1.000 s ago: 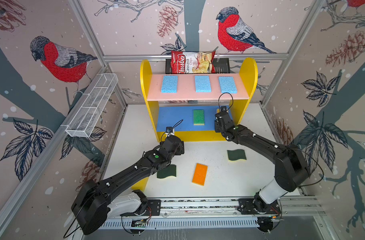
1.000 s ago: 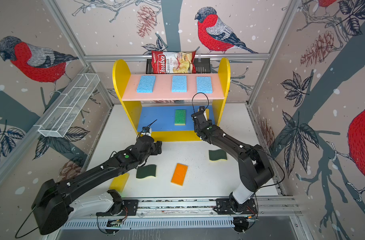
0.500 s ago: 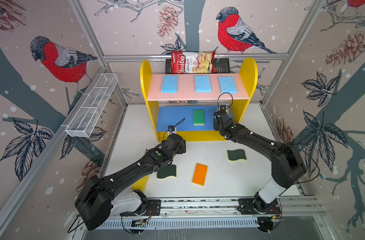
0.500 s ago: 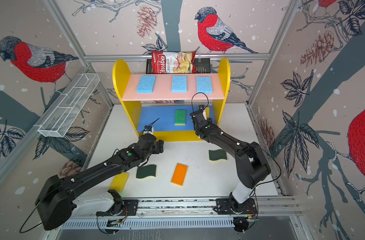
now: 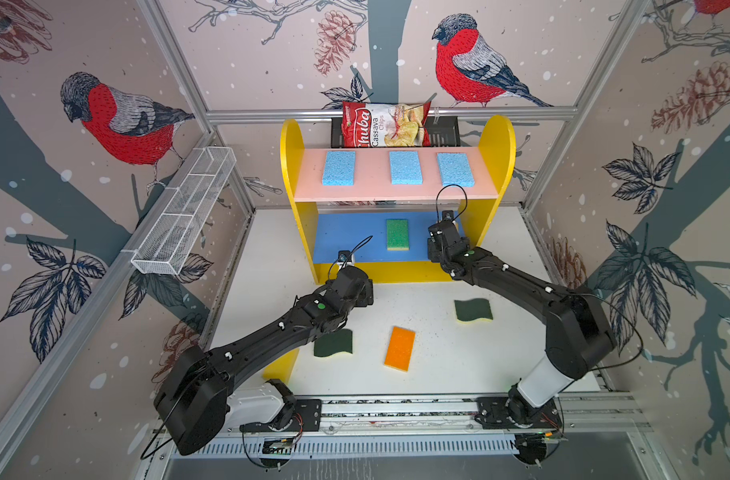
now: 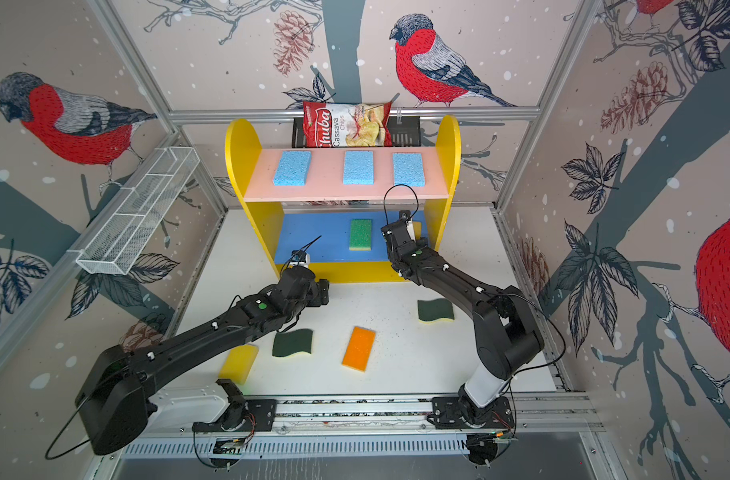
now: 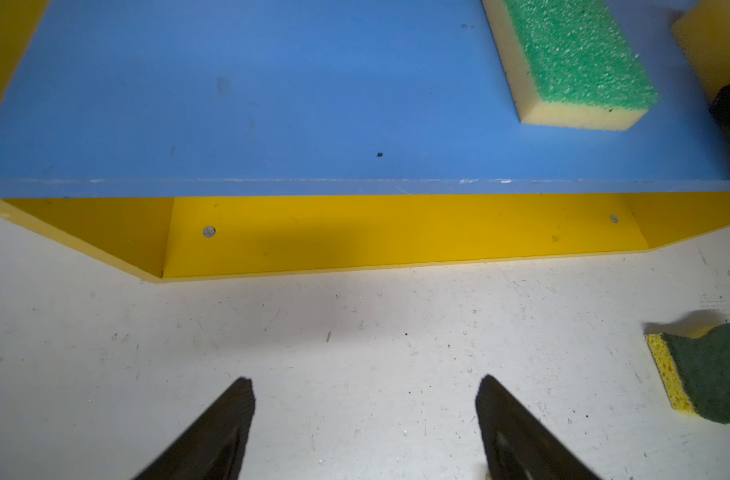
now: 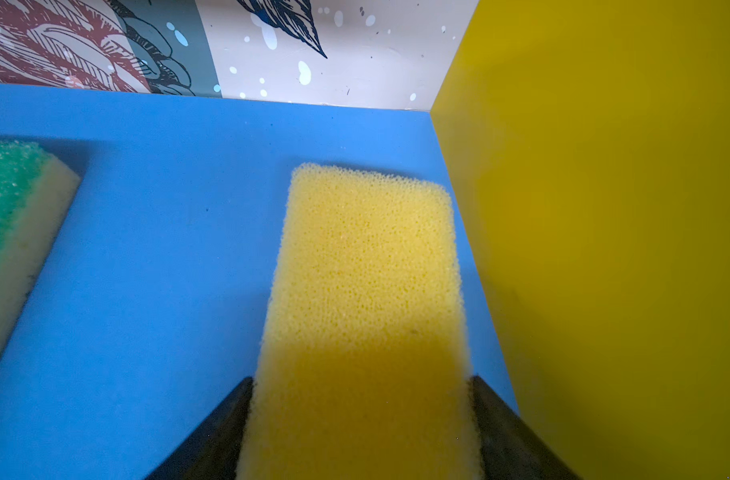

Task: Place and organize the cleaning sponges onto the shelf
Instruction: 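Lower the yellow sponge onto the blue shelf beside the green sponge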

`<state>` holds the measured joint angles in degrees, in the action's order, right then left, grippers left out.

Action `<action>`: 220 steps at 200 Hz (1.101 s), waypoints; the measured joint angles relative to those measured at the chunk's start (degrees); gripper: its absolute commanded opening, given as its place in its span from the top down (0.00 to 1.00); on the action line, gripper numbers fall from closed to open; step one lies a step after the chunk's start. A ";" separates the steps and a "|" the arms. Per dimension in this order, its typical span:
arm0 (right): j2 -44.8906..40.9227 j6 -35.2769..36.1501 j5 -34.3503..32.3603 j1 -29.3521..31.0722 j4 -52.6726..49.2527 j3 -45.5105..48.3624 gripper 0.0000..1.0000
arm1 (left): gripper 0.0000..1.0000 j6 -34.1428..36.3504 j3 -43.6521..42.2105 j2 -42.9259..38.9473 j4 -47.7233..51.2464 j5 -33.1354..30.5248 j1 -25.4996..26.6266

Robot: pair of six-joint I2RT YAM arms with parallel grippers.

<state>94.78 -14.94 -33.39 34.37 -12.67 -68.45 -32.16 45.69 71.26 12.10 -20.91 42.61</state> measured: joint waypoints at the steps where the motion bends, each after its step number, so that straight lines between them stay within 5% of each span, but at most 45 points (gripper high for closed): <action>1: 0.00 0.00 -0.02 0.00 -0.02 0.00 0.20 | 0.16 0.00 0.00 0.00 -0.02 0.02 0.00; 220: -5.27 0.74 -2.49 4.09 -6.34 -1.88 0.14 | 0.16 -0.59 -2.60 -8.15 1.03 0.15 0.00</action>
<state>89.52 -14.20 -35.88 38.46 -19.00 -70.32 -32.75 43.09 63.11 13.13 -20.75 42.61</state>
